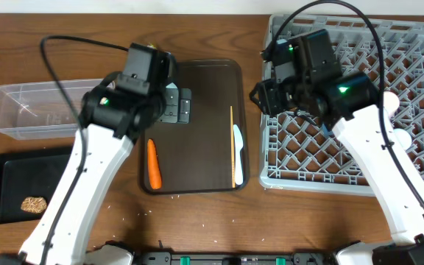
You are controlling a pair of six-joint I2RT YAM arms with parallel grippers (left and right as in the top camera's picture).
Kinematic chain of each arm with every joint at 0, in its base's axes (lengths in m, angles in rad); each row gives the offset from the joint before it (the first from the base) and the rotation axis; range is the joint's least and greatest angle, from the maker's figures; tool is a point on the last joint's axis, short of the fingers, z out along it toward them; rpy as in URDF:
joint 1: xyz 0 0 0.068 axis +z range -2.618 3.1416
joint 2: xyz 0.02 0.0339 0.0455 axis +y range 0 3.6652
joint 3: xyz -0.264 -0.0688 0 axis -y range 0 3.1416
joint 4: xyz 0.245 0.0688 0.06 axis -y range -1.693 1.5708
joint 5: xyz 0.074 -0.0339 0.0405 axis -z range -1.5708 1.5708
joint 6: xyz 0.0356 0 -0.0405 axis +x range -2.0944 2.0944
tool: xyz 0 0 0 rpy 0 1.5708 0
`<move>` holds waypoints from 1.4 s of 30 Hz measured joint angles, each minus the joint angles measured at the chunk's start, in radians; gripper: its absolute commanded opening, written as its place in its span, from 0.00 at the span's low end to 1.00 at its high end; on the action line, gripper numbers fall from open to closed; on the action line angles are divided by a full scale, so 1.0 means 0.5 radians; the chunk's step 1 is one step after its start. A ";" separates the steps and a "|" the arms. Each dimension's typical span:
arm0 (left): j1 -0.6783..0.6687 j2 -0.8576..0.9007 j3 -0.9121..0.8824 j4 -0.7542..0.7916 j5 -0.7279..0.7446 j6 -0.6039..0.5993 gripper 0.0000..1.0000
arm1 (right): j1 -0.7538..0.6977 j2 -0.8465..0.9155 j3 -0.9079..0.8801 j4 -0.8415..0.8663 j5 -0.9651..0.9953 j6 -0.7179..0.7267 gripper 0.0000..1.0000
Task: Sort waste into correct bins and load items into the dishwasher rack
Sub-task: 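Release the plate and move the left gripper back over the rice bowl, then lower the right gripper onto the white knife on the dark tray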
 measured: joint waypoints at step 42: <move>0.368 0.291 -0.058 -0.205 0.275 -0.021 0.98 | 0.614 1.096 -0.002 -0.073 0.387 1.266 0.28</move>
